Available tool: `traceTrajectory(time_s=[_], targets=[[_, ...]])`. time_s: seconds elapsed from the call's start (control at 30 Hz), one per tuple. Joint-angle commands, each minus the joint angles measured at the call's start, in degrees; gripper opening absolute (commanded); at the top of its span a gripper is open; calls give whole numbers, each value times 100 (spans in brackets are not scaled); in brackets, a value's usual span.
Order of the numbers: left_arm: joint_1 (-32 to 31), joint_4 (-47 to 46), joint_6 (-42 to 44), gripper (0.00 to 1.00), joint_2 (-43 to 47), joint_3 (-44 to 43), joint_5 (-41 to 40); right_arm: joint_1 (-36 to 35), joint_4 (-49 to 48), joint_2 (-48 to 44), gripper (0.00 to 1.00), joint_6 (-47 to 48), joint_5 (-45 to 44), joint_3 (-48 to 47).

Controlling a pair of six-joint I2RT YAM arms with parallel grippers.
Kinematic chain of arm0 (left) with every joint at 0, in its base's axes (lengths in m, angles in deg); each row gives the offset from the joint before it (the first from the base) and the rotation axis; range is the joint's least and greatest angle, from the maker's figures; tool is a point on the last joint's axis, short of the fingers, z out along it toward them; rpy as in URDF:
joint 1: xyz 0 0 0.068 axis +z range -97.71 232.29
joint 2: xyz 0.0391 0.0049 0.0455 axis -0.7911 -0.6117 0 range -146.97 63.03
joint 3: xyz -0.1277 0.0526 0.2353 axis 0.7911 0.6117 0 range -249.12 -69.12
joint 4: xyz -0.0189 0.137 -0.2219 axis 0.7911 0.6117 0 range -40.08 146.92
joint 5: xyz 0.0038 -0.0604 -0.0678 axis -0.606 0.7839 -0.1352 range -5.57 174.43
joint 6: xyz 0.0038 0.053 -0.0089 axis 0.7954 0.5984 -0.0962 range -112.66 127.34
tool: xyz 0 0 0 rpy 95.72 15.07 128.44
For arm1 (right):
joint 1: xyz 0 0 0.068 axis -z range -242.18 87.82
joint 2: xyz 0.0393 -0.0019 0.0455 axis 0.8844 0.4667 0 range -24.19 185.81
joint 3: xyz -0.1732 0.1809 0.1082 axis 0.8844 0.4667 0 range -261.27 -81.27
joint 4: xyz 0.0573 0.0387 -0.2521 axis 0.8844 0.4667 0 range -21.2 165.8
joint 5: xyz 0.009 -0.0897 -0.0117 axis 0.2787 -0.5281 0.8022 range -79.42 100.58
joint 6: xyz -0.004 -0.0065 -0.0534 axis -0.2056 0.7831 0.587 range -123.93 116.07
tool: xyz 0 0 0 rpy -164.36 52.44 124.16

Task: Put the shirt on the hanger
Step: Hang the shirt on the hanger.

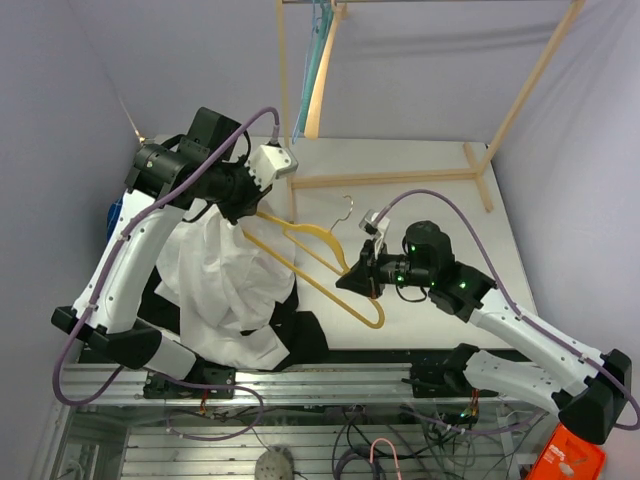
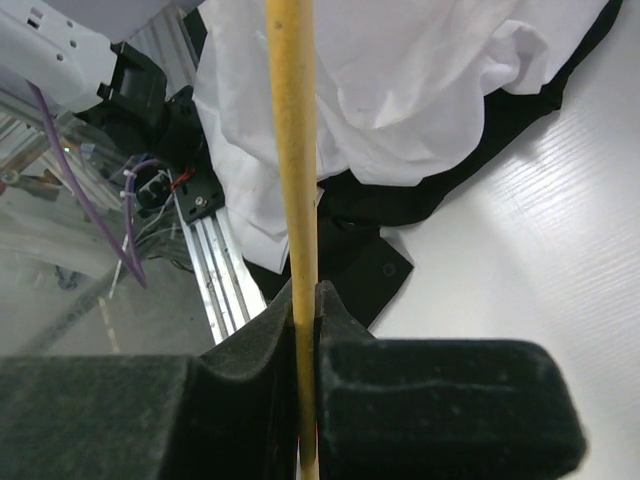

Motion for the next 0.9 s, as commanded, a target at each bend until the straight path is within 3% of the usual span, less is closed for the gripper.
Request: traceTrajectory(time_s=[0.0, 0.13, 0.27, 0.47, 0.6, 0.7, 0.87], targets=[[-136, 343, -208, 7, -19, 36, 1089, -118, -455, -64, 0, 18, 93, 82], [-228, 263, -434, 7, -65, 33, 1289, -458, -408, 295, 0, 78, 280, -86], [-228, 504, -292, 7, -191, -136, 1114, -842, -19, 385, 0, 313, -547, -402], [-330, 569, -95, 7, 241, 1428, 584, -839, 485, -357, 0, 353, -2392, -709], [-583, 582, -141, 7, 567, 2260, 436, -834, 472, -767, 0, 259, -3024, -728], [-676, 566, -100, 7, 612, 2401, 590, -830, 585, -663, 0, 302, -2783, -839], [-668, 391, -386, 7, 411, 1133, 1020, -836, 311, -103, 0, 217, -1882, -679]])
